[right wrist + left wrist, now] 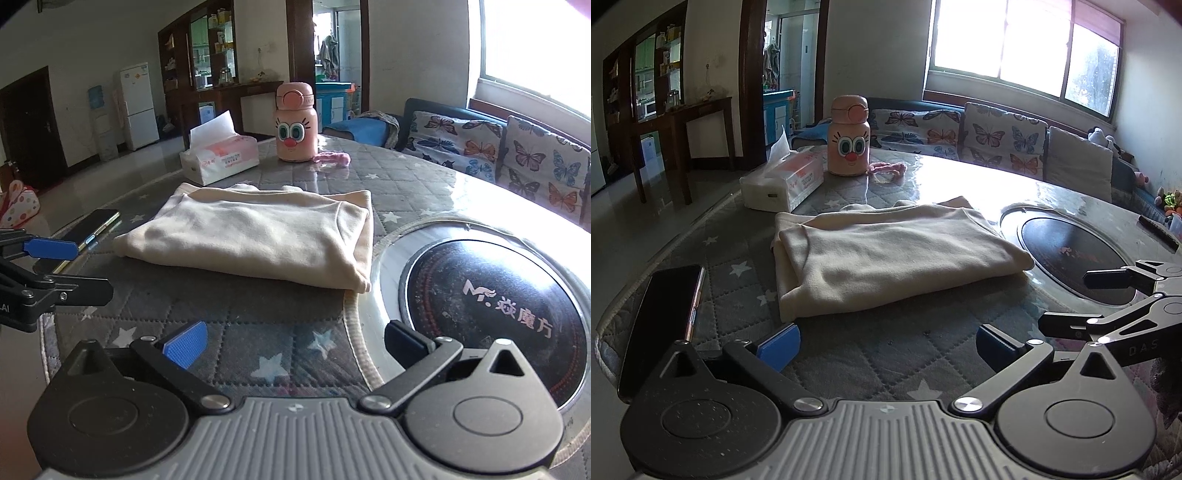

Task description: Fold clothes

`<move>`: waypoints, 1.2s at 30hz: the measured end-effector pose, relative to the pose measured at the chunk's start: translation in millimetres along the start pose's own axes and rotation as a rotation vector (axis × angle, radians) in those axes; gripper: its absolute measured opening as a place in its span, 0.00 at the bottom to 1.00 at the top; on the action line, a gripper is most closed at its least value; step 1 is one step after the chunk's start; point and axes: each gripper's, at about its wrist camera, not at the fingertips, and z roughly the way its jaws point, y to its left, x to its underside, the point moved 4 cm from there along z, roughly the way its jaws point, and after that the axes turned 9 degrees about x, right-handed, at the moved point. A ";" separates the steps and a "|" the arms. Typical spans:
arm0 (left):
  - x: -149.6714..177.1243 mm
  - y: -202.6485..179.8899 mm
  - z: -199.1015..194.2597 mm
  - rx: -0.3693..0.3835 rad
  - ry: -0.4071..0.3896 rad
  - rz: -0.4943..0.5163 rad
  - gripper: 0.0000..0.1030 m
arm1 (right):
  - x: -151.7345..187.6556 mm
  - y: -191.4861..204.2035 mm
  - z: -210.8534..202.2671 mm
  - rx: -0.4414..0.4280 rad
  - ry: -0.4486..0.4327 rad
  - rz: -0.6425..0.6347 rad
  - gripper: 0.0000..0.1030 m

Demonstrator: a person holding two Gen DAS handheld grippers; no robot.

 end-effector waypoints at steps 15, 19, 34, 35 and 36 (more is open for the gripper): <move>5.3 -9.0 -2.2 -0.007 0.008 0.008 1.00 | 3.6 6.1 -10.5 0.009 -0.017 -0.026 1.00; 6.9 -10.9 -2.8 -0.010 0.009 0.009 1.00 | 4.4 6.9 -13.0 0.008 -0.024 -0.024 1.00; 13.8 -18.7 -4.6 -0.017 0.009 0.016 1.00 | 11.8 10.1 -14.6 0.000 -0.014 -0.012 1.00; 14.4 -19.1 -4.4 -0.017 0.010 0.016 1.00 | 12.2 10.6 -14.4 0.000 -0.013 -0.010 1.00; 14.9 -19.4 -4.2 -0.016 0.010 0.015 1.00 | 12.6 11.1 -14.3 0.000 -0.012 -0.010 1.00</move>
